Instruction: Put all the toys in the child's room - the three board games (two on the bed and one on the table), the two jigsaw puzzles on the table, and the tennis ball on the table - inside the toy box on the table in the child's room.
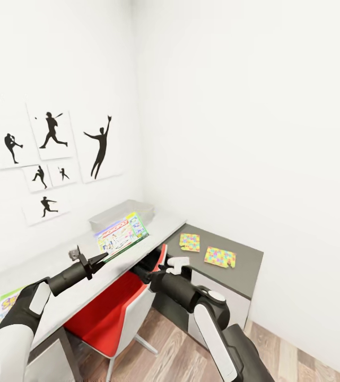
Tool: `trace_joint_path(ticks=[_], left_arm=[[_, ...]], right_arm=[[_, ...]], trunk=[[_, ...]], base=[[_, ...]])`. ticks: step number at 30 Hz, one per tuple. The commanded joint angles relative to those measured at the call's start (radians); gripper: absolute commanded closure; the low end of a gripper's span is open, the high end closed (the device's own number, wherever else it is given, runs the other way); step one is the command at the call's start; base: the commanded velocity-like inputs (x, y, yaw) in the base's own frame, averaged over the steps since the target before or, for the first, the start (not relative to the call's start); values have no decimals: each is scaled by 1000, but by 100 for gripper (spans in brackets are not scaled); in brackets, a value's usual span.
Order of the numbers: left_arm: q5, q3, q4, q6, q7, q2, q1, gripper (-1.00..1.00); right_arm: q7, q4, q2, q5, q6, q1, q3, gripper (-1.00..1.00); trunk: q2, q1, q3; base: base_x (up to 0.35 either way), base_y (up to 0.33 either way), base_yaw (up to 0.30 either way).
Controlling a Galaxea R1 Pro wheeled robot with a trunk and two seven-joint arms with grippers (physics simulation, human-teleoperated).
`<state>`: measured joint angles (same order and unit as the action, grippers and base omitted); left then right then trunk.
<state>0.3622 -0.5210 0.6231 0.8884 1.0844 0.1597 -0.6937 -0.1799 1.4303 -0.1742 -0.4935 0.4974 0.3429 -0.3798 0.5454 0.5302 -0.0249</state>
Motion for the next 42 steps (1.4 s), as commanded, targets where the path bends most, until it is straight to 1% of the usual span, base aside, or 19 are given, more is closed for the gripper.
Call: trace_joint_path(ticks=[1, 12, 19, 36, 42], left_arm=[[4, -2, 0, 7, 2, 0, -1, 100], [4, -2, 0, 7, 2, 0, -1, 100], [4, -2, 0, 7, 2, 0, -1, 100], [4, -2, 0, 9, 2, 0, -1, 100], [4, -2, 0, 8, 2, 0, -1, 100]], right_arm=[[-1, 1, 0, -4, 5, 1, 1, -100], [-1, 1, 0, -4, 3, 1, -5, -100], [-1, 1, 0, -3, 1, 1, -5, -100], [-1, 1, 0, -2, -2, 1, -6, -100], [-1, 1, 0, -2, -3, 1, -6, -100]], trunk=[[2, 0, -1], [2, 0, 5], [2, 0, 9], [2, 0, 9], [2, 0, 10]], base=[[0, 0, 271], [1, 0, 271], [93, -40, 261], [240, -136, 22], [253, -15, 172]])
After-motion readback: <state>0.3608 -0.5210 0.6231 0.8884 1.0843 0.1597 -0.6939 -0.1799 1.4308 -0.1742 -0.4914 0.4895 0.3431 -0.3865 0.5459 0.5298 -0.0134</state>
